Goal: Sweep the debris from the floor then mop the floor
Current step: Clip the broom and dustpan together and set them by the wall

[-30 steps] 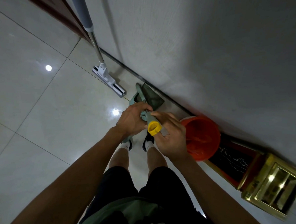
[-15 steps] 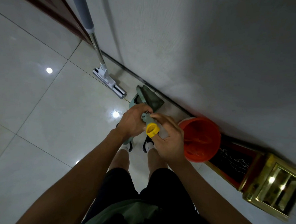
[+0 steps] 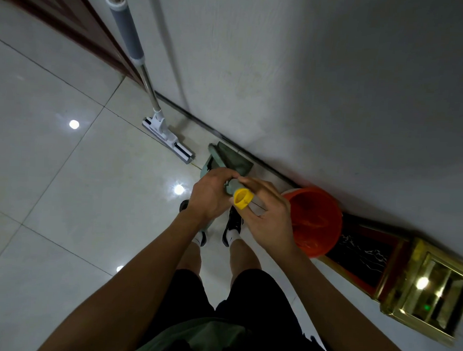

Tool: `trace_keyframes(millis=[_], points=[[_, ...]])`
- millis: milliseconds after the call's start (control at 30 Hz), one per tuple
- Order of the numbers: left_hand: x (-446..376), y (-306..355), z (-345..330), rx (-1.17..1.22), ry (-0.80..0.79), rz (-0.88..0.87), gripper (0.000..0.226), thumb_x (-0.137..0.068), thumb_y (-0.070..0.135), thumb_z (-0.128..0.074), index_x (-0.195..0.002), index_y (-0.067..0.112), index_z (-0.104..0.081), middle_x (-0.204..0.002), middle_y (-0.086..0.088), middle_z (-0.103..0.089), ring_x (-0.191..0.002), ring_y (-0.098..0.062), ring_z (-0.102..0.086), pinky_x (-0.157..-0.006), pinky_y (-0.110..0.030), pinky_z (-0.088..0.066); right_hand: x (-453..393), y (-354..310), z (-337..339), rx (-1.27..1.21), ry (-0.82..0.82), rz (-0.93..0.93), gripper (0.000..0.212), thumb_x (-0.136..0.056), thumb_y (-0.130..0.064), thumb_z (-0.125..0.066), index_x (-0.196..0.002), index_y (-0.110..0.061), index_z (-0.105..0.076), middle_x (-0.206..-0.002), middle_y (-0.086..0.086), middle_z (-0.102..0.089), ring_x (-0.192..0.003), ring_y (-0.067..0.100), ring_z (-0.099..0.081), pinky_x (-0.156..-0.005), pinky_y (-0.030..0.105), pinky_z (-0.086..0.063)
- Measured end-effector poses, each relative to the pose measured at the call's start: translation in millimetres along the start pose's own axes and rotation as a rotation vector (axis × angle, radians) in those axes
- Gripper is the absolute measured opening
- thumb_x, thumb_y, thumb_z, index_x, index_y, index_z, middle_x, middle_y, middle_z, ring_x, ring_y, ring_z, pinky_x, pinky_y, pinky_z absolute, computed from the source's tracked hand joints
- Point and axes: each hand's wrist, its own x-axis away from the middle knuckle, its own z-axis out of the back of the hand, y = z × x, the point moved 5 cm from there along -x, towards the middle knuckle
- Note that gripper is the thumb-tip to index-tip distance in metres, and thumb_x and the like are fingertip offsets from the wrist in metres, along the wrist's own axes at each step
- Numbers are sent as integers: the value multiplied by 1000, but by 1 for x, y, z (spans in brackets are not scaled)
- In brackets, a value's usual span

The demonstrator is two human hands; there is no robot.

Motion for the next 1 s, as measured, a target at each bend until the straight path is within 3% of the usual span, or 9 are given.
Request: trace_keyframes(millis=[200, 333, 567, 700, 833, 900, 1000], points=[[-6, -5, 6, -10, -110, 13, 42, -81, 35, -76, -121, 29, -64, -121, 7, -65, -111, -13, -59, -91, -37, -51, 4, 6, -6, 30, 1, -46, 36, -85, -19, -77, -119, -10, -69, -114, 1, -70, -107, 11, -65, -89, 30, -55], [-1, 2, 12, -6, -110, -32, 40, -80, 30, -76, -117, 38, -63, -116, 19, -63, -108, -8, -59, -85, -25, -48, 11, 6, -12, 40, 39, -81, 33, -88, -31, -73, -118, -19, -68, -111, -6, -69, -105, 6, -63, -88, 27, -54], [9, 4, 25, -148, -143, -81, 47, -84, 33, -65, -130, 28, -58, -124, 3, -64, -110, -19, -59, -84, -33, -50, 22, 5, -19, 88, 73, -155, 27, -89, -40, -65, -115, -34, -61, -107, -23, -62, -99, -10, -58, -82, 3, -41], [23, 10, 35, -232, -93, -84, 46, -88, 36, -62, -133, 30, -55, -126, 2, -63, -114, -21, -56, -83, -32, -47, 24, 6, -21, 120, 44, -186, 33, -89, -34, -65, -122, -33, -61, -112, -22, -65, -101, -11, -57, -83, 2, -40], [37, 17, 44, -333, -66, -97, 50, -91, 41, -55, -138, 27, -50, -130, -2, -61, -117, -25, -55, -87, -37, -50, 29, 3, -18, 139, -12, -211, 41, -84, -37, -62, -123, -45, -51, -100, -41, -60, -94, -20, -53, -80, 7, -40], [46, 24, 47, -412, -43, -118, 48, -93, 42, -53, -138, 25, -49, -130, -4, -62, -115, -26, -56, -85, -39, -50, 33, 2, -14, 153, -9, -202, 41, -84, -31, -64, -121, -43, -53, -110, -30, -64, -91, -20, -53, -80, 14, -42], [64, 33, 50, -506, -43, -164, 45, -96, 41, -53, -137, 22, -51, -128, -7, -63, -111, -30, -57, -82, -43, -53, 47, 4, -8, 231, -13, -221, 39, -86, -28, -65, -126, -25, -63, -120, -1, -69, -105, 12, -64, -88, 26, -48]])
